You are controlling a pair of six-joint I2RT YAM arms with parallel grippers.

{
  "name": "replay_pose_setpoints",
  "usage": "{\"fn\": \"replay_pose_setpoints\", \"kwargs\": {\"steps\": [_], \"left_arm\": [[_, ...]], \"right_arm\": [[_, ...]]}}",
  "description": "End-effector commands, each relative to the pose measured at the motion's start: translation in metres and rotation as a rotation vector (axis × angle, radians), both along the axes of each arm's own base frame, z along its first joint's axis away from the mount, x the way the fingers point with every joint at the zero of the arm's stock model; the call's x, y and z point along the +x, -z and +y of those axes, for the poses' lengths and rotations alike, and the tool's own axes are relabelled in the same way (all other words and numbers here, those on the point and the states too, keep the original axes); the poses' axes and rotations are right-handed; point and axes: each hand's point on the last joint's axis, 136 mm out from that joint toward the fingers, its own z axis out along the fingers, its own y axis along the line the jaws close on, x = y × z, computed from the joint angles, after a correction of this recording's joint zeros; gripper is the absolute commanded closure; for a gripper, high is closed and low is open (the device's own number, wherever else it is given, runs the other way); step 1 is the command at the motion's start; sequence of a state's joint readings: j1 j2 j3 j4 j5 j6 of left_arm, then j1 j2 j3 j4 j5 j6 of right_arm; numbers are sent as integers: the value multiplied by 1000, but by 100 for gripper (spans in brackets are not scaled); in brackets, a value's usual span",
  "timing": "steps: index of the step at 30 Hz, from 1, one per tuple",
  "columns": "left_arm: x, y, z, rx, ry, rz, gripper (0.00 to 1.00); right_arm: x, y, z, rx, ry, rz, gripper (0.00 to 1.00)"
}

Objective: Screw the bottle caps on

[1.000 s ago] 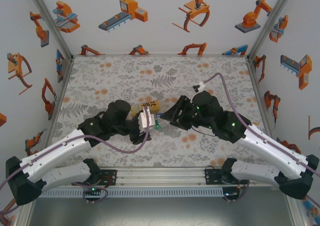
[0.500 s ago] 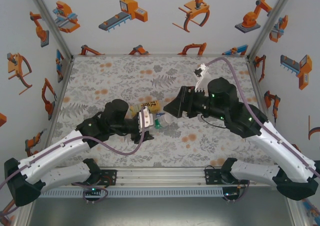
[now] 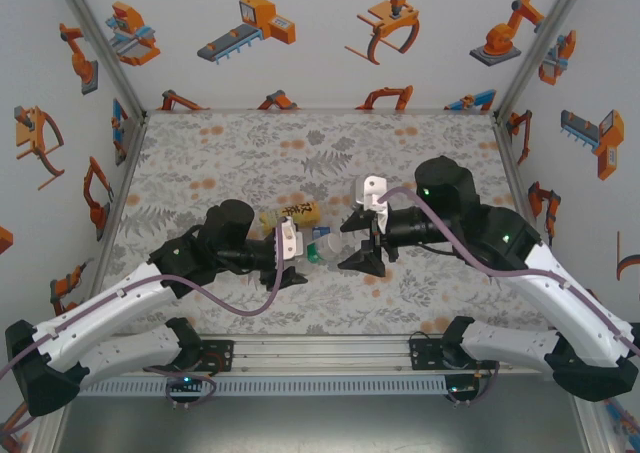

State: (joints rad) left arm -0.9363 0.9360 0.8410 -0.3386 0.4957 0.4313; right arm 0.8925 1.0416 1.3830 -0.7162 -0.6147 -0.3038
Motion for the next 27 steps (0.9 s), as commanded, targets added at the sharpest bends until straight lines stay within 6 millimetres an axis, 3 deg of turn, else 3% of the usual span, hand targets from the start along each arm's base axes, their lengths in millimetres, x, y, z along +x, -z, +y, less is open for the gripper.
{"fn": "replay_pose_setpoints", "kwargs": {"steps": [1, 8, 16, 21, 27], "left_arm": [[-12, -5, 2, -18, 57, -4, 100], [-16, -8, 4, -26, 66, -2, 100], [-17, -11, 6, -33, 64, -6, 100], [-17, -12, 6, -36, 58, -6, 100], [-8, -15, 4, -69, 14, -31, 100]], "right_arm": [[-6, -5, 5, 10, -101, -104, 38], [0, -1, 15, 9, -109, -91, 41], [0, 6, 21, 15, -117, -46, 52], [2, 9, 23, 20, -98, 4, 66], [27, 22, 25, 16, 154, 285, 80]]}}
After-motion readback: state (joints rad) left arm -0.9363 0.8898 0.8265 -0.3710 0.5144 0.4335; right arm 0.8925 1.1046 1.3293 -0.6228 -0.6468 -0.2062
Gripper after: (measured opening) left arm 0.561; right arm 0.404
